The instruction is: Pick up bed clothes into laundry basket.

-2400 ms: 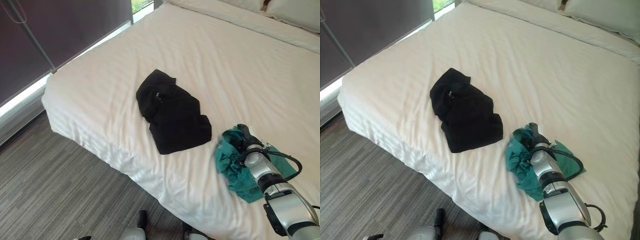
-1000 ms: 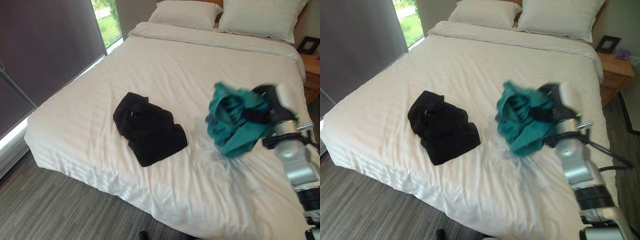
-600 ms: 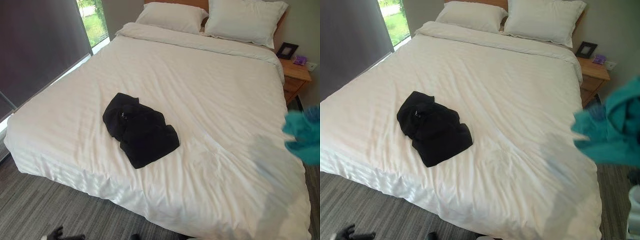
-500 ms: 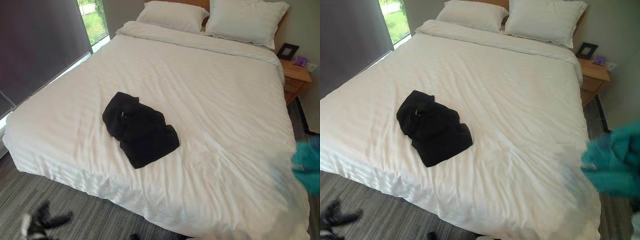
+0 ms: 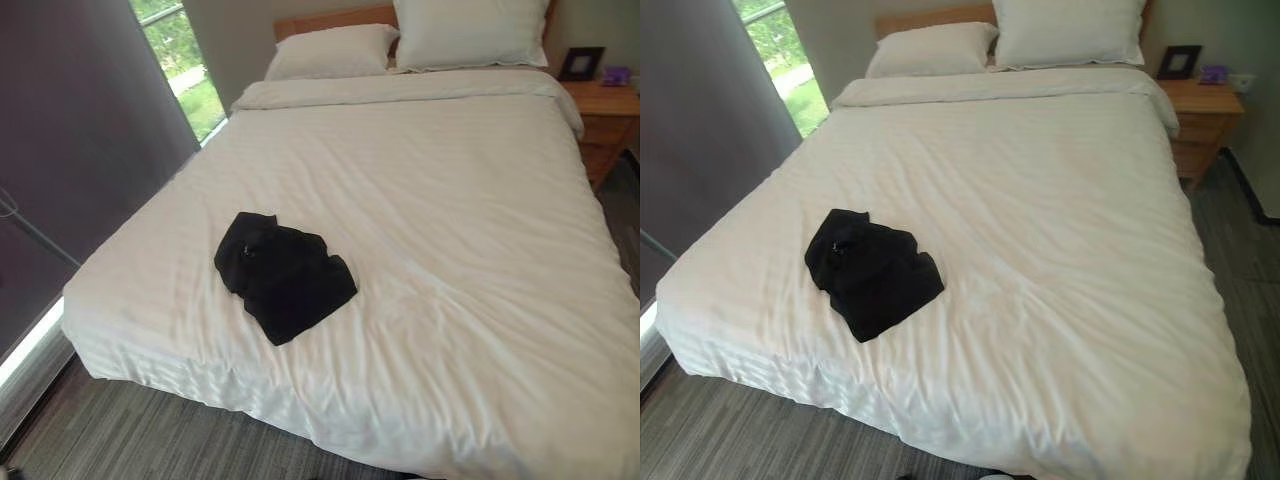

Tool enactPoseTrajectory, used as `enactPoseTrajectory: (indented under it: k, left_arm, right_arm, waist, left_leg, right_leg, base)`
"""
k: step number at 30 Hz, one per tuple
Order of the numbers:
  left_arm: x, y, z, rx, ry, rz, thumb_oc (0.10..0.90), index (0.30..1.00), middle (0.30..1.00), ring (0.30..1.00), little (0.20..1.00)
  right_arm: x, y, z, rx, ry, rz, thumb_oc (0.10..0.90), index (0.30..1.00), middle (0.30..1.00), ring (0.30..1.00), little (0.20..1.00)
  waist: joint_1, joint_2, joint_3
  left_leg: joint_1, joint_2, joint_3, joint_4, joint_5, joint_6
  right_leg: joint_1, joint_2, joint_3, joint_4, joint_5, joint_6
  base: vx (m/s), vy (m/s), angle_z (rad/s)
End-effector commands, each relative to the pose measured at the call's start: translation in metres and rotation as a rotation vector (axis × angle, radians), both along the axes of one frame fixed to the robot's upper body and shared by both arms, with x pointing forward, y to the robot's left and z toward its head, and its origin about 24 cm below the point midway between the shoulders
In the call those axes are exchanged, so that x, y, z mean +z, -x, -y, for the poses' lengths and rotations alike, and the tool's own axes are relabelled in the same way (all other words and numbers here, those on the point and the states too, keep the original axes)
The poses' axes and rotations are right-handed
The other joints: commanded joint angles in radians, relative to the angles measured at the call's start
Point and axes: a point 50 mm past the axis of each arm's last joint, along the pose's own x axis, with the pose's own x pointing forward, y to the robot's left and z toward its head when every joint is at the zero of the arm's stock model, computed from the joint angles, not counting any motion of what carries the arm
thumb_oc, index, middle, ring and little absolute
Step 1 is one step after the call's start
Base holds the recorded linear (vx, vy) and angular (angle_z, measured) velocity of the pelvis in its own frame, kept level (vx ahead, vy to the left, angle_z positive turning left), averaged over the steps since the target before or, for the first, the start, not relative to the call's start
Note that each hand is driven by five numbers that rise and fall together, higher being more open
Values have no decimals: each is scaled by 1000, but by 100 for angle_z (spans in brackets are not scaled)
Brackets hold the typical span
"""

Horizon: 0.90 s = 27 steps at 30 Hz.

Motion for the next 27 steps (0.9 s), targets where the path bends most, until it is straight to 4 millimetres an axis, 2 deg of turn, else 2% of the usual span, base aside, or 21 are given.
enactPoseTrajectory:
  k: [1,3,4,7,9,10,11,12,13,15,16,17,19,21,23,25,26,27]
  left_arm:
    - [13,14,-36,168,-96,-61,800,900,900,900,900]
    - [-12,-10,-25,170,-122,-238,800,900,900,900,900]
    - [-11,-11,-24,168,-123,-238,800,900,900,900,900]
    - [-27,-17,-23,184,-134,-339,800,900,900,900,900]
    - [-38,-18,-22,198,-133,-403,800,900,900,900,900]
    - [-56,-15,-24,222,-113,-495,800,900,900,900,900]
    - [-56,-16,-24,221,-114,-495,800,900,900,900,900]
    - [-64,-14,-24,228,-115,-544,800,900,900,900,900]
    - [-83,-10,-23,231,-82,-631,800,900,900,900,900]
    - [-111,-3,-19,211,-42,-750,800,900,900,900,900]
    - [-145,13,-14,170,16,-897,419,328,328,328,328]
    - [-163,24,-10,151,49,-970,400,300,300,300,300]
    - [-184,36,-3,122,94,-1041,400,300,300,300,300]
    - [-188,34,3,101,108,-1034,400,300,300,300,300]
    - [-181,19,13,53,97,-950,400,300,300,300,300]
    - [-161,0,22,8,68,-807,400,300,300,300,300]
    - [-145,-10,25,-15,55,-718,400,300,300,300,300]
    - [-144,-10,25,-14,55,-717,400,300,300,300,300]
  right_arm:
    - [36,-12,37,87,182,38,400,300,300,300,300]
    - [36,-19,33,164,193,27,400,300,300,300,300]
    - [36,-18,32,163,192,27,400,300,300,300,300]
    - [33,-12,31,171,192,3,400,300,300,300,300]
    - [29,-7,29,158,181,-10,400,300,300,300,300]
    - [25,-3,27,151,164,-29,400,300,300,300,300]
    - [25,-3,27,150,164,-29,400,300,300,300,300]
    - [24,-1,26,145,159,-38,400,300,300,300,300]
    - [23,0,27,137,153,-44,400,300,300,300,300]
    - [24,-2,30,134,156,-55,400,300,300,300,300]
    - [29,-5,36,143,167,-66,400,300,300,300,300]
    - [31,-6,39,142,173,-70,400,300,300,300,300]
    - [38,-11,45,154,191,-66,400,300,300,300,300]
    - [42,-17,47,171,204,-56,400,300,300,300,300]
    - [63,-53,50,271,268,32,400,300,300,300,300]
    - [77,-90,42,371,295,95,400,300,300,300,300]
    - [90,-106,41,409,315,141,400,300,300,300,300]
    - [90,-106,41,410,315,141,400,300,300,300,300]
  waist:
    - [-38,-35,-4]
    - [-63,-40,-1]
    - [-60,-41,-1]
    - [-72,-46,-1]
    - [-78,-52,4]
    - [-82,-58,4]
    - [-81,-58,4]
    - [-84,-59,4]
    - [-87,-62,6]
    - [-94,-64,11]
    - [-100,-66,14]
    - [-103,-67,16]
    - [-108,-64,11]
    - [-110,-65,11]
    - [-84,-79,34]
    - [-38,-104,56]
    - [-20,-112,60]
    - [-22,-115,58]
  left_leg:
    - [-9,89,-42,7,15,-70]
    - [-13,96,-23,7,17,-71]
    - [-13,96,-23,7,16,-71]
    - [-19,99,-14,7,16,-73]
    - [-29,101,-12,7,18,-74]
    - [-37,103,-9,7,18,-75]
    - [-38,103,-8,7,18,-75]
    - [-40,104,-7,7,19,-76]
    - [-46,105,-5,7,20,-78]
    - [-57,108,-1,7,23,-79]
    - [-67,112,4,7,23,-81]
    - [-72,114,9,7,22,-81]
    - [-76,120,21,7,17,-80]
    - [-73,121,23,7,13,-75]
    - [-33,83,-82,7,-6,-49]
    - [-13,-17,-298,86,-111,-3]
    - [-8,-57,-376,135,-154,-1]
    - [-15,-61,-378,138,-150,-1]
  right_leg:
    - [98,-67,28,16,-107,69]
    - [81,-60,45,14,-100,71]
    - [80,-60,45,14,-99,71]
    - [68,-56,52,13,-96,73]
    - [55,-54,57,13,-91,74]
    - [42,-49,62,13,-87,75]
    - [41,-49,62,13,-87,74]
    - [37,-48,64,13,-86,74]
    - [31,-45,68,13,-83,73]
    - [15,-40,78,13,-78,73]
    - [-4,-32,87,13,-75,72]
    - [-15,-28,90,13,-74,73]
    - [-29,-17,105,13,-73,71]
    - [-36,-10,118,13,-72,71]
    - [-24,17,170,14,-75,63]
    - [-38,35,235,31,-58,54]
    - [-44,45,263,37,-52,47]
    - [-48,42,263,35,-48,48]
  base:
    - [20,-19,-76]
    - [31,-21,-108]
    - [20,-17,-63]
    - [16,-19,-17]
    - [-1,-32,-9]
    - [-7,-28,-5]
    - [10,-31,-1]
    - [0,0,0]
    - [12,-29,3]
    - [-12,-14,-2]
    - [-34,-20,-14]
    - [-24,-16,-16]
    - [3,3,-15]
    - [12,43,-19]
    - [-8,94,-25]
    - [-143,49,-89]
    - [-168,25,-127]
    - [-245,114,-182]
